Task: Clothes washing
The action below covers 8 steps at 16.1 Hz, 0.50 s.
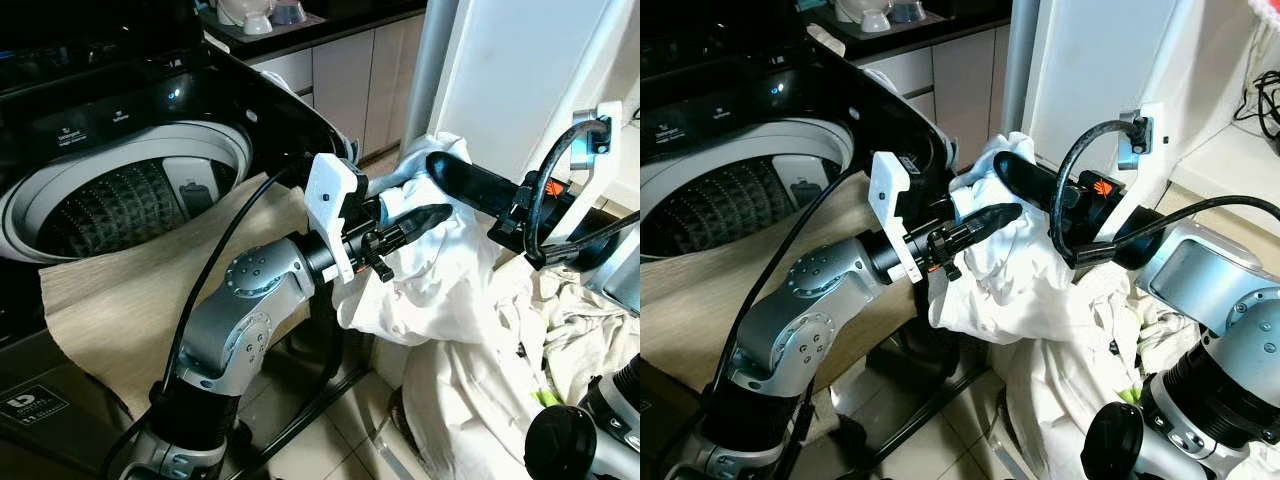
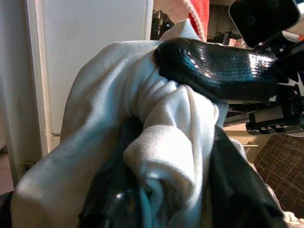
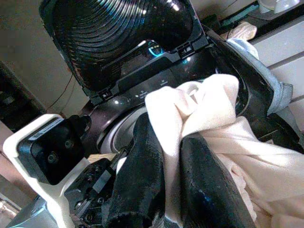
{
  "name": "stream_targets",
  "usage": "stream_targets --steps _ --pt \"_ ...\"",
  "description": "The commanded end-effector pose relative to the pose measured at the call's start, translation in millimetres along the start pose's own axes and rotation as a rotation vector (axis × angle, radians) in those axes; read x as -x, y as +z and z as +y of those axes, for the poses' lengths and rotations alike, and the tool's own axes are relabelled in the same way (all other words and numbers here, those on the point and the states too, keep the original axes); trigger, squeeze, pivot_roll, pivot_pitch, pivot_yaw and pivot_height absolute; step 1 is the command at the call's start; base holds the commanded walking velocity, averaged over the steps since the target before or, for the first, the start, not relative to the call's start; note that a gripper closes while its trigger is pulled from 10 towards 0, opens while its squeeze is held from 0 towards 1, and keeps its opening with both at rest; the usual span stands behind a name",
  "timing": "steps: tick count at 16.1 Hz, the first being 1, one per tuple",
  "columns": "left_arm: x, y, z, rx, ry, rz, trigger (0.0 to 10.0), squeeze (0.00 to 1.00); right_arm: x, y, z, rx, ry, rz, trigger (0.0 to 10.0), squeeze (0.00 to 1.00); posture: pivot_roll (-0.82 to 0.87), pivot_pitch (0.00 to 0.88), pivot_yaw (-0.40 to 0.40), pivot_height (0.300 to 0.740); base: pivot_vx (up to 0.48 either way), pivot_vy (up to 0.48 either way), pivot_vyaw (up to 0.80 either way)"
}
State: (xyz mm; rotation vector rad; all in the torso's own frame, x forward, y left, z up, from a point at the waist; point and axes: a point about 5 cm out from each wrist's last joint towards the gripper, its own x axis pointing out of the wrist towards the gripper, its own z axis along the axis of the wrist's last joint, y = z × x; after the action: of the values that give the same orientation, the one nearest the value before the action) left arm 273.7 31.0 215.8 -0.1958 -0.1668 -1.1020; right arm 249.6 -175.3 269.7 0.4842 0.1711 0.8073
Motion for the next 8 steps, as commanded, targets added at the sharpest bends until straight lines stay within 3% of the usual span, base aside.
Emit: stream_targets --steps 1,2,3,4,8 --pt "4.9 5.3 2.5 0.004 0.018 -0.024 0.0 0.00 0.0 6.8 0.6 0.011 -0.004 -0.039 0.0 0.00 -0.11 0.000 0.044 0.740 0.000 0.000 0.00" --pt "5.0 6.0 2.8 0.005 0.019 -0.028 0.0 0.00 0.0 7.3 0.3 0.012 -0.008 -0.041 0.0 0.00 -0.11 0.000 0.045 0.740 0.000 0.000 0.00" --pt "5.4 6.8 3.5 0.005 0.020 -0.031 0.0 0.00 0.0 8.3 -0.1 0.012 -0.011 -0.047 2.3 0.00 -0.11 0.000 0.045 0.740 0.000 0.000 0.00" --pt "6.5 8.0 5.5 0.001 0.027 -0.035 0.0 0.00 -1.1 12.8 -1.4 0.009 -0.021 -0.079 10.0 1.00 -0.10 0.000 0.045 0.740 0.000 0.000 0.00" --pt "7.5 11.3 9.5 -0.003 0.042 -0.046 0.0 0.00 0.1 21.4 -4.2 -0.019 -0.014 -0.138 10.0 1.00 -0.10 0.000 0.048 0.740 0.000 0.000 0.00"
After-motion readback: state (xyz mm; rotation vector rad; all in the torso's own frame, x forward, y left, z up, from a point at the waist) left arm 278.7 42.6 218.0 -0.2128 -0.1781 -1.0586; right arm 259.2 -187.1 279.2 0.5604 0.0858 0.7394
